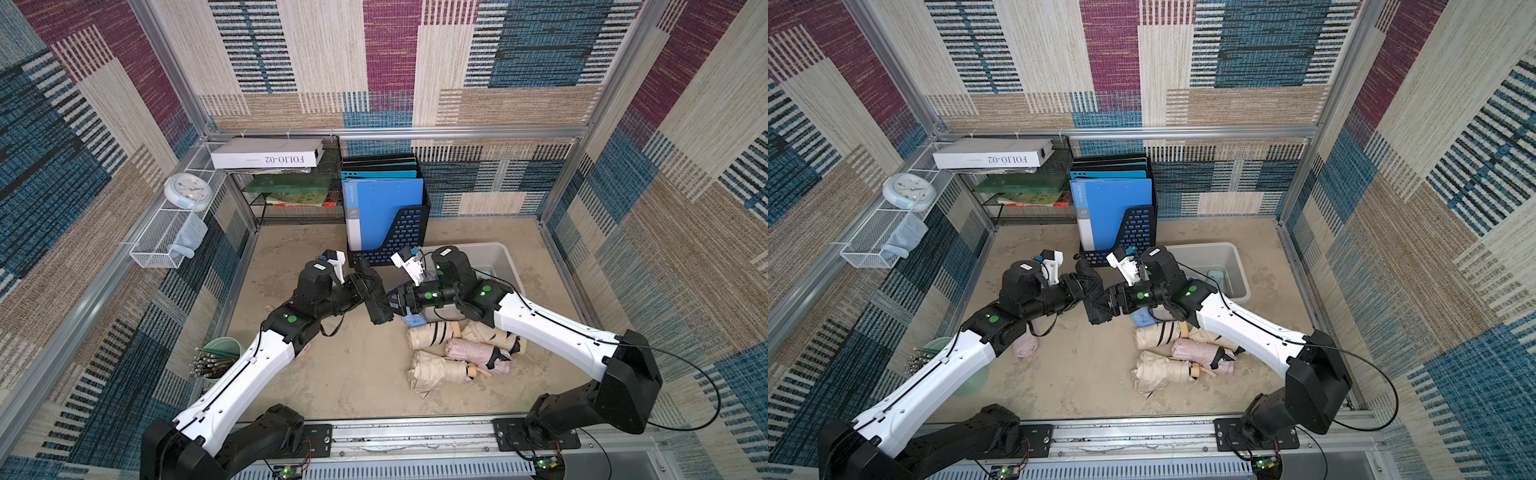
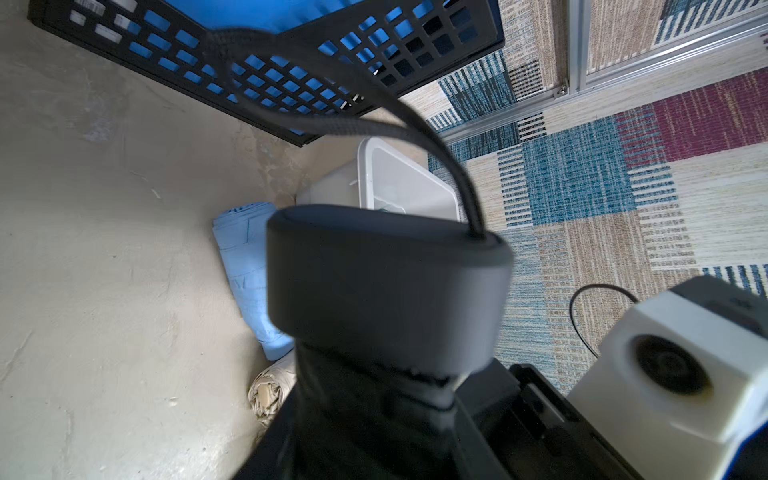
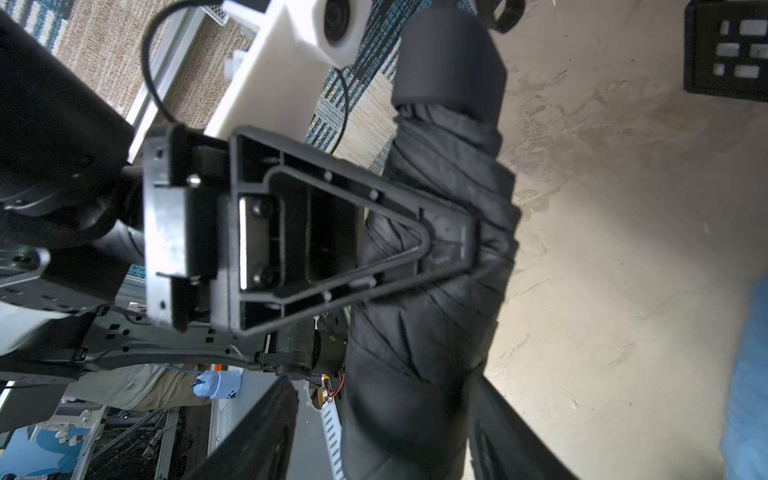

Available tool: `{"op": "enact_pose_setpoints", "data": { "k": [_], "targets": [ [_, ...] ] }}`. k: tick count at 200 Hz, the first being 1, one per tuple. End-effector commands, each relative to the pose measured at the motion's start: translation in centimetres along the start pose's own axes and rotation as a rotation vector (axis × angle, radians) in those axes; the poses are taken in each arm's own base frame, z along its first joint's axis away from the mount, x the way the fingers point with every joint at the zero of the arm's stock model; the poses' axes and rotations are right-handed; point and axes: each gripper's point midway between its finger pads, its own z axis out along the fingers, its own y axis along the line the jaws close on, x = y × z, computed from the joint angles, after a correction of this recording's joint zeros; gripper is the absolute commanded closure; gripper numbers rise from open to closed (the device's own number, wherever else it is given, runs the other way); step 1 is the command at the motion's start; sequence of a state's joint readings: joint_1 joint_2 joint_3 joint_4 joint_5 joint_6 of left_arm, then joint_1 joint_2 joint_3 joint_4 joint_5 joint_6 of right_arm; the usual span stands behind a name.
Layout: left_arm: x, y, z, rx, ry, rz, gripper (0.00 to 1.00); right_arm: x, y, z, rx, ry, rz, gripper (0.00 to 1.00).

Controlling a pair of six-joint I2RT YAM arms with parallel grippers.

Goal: Put the umbrella into the storage box
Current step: Pick up the umbrella from the center of the board, then place the umbrella in the storage box.

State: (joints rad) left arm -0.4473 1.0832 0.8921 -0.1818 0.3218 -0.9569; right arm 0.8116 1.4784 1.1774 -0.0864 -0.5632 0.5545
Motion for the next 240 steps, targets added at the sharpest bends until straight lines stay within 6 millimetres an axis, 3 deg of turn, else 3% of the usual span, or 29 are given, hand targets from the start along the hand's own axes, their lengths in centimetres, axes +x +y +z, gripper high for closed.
{"op": "enact_pose_setpoints", "data": {
  "k": [1,42,96,116,143,159,168,181,188,206,240],
  "targets": [
    [-0.8,-2.1,0.0,0.087,-0.021,0.010,0.73,-0.2,-1.0,0.7,0.069,-0.002,-0.019,0.34],
    [-1.0,-1.4,0.2,0.038,-0.025,0.007,0.73,-0.8,-3.0,0.5,0.254,-0.018,-0.070,0.30],
    [-1.6,-1.6,0.7,0.031,-0.037,0.000,0.72,-0.3,-2.6,2.8,0.195,0.033,-0.067,0.34],
    [-1.8,-1.6,1.0,0.032,-0.044,-0.010,0.72,-0.5,-2.8,3.4,0.192,0.031,-0.068,0.39],
    [-1.8,-1.3,1.3,0.017,-0.043,-0.021,0.69,-0.9,-2.9,3.9,0.187,0.017,-0.067,0.56],
    [-2.0,-1.1,1.4,0.009,-0.048,-0.026,0.57,-1.1,-3.0,3.9,0.186,0.007,-0.066,0.67],
    [-2.1,-1.1,1.5,0.006,-0.052,-0.030,0.45,-1.3,-3.0,3.9,0.188,-0.002,-0.067,0.71],
    [-2.3,-1.0,1.5,-0.001,-0.059,-0.036,0.17,-1.7,-3.1,3.7,0.195,-0.018,-0.061,0.76],
    [-2.4,-0.9,1.5,-0.014,-0.061,-0.039,0.09,-1.9,-3.3,3.6,0.206,-0.026,-0.051,0.78],
    [-2.8,-0.7,1.2,-0.037,-0.084,-0.042,0.01,-2.6,-4.3,2.8,0.242,-0.049,-0.025,0.81],
    [-4.1,0.1,-0.3,-0.105,-0.175,-0.053,0.01,-4.1,-7.3,-0.8,0.342,-0.092,0.039,0.82]
  ]
}}
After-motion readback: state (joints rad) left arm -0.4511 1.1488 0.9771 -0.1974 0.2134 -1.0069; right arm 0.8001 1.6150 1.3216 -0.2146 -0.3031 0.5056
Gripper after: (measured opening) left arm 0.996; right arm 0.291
